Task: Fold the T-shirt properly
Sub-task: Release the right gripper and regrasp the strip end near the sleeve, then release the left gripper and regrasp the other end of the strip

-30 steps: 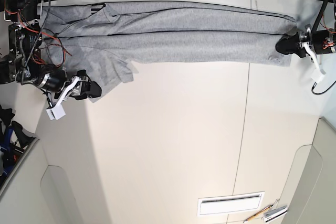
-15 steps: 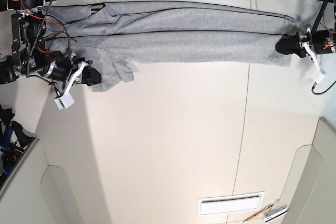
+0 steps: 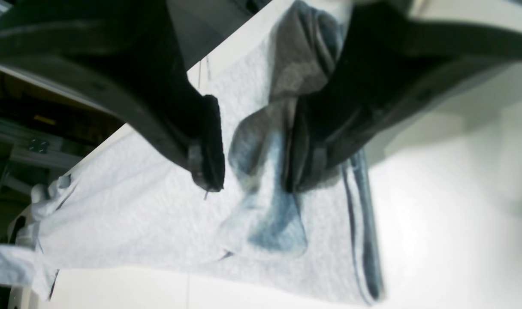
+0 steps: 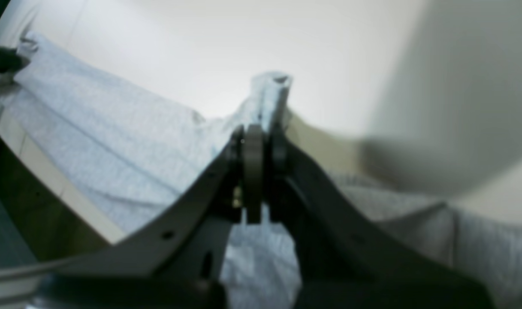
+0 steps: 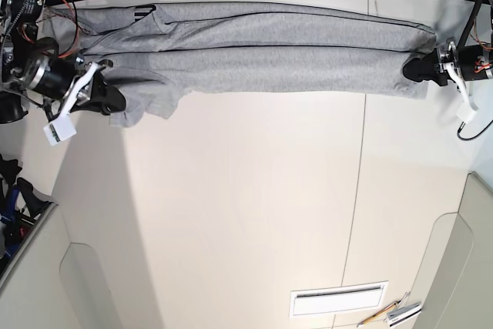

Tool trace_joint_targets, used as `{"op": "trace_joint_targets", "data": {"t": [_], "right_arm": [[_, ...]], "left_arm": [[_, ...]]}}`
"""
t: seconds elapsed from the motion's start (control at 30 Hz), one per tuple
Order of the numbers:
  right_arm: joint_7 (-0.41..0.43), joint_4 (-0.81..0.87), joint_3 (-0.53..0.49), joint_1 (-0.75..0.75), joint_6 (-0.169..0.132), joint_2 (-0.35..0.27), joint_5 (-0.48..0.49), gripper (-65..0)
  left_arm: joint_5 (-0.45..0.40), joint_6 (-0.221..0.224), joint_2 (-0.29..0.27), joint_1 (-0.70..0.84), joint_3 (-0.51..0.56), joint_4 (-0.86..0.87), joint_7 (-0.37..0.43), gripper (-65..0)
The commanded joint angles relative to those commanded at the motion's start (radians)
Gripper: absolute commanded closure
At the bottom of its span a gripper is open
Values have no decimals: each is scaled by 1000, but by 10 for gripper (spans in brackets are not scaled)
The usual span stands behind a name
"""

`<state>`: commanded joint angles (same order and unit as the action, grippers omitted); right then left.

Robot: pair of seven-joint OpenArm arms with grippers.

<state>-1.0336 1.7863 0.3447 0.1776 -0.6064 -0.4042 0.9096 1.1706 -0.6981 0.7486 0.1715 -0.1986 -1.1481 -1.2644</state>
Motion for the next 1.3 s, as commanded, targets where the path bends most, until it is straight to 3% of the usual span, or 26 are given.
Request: {"op": "trace_joint_targets", "data": {"t": [0.27,0.33,0.43,0.5,0.57,0.73,0.83,1.03,1.3], "right_arm": [[16,42,86,187,0,0,9,0],[16,39,86,199,0,1,-18,0],[17,-11,86,200,1,2,-42,-11],[42,-75,86,200,4,3,-42,-169],[92,-150,86,198,5,3,-42,-242],[114,-182,86,194,5,3,-3,-244],[114,-135,86,194,4,3,-1,-244],[114,-89,86,177,4,3,-12,-244],[113,-87,86,145,4,3,-11,-244]], "left_arm": [[71,0,0,0,0,0,-38,-337],[72,0,0,0,0,0,-38,-384],[77,0,0,0,0,0,-38,-396],[90,0,0,0,0,0,-42,-396],[98,0,0,0,0,0,-41,-396],[154,0,17,0,-33,-5,-46,-396],[177,0,19,0,-126,-6,-62,-396],[313,0,19,0,-320,-6,-128,-395],[313,0,19,0,-421,-6,-132,-396]]}}
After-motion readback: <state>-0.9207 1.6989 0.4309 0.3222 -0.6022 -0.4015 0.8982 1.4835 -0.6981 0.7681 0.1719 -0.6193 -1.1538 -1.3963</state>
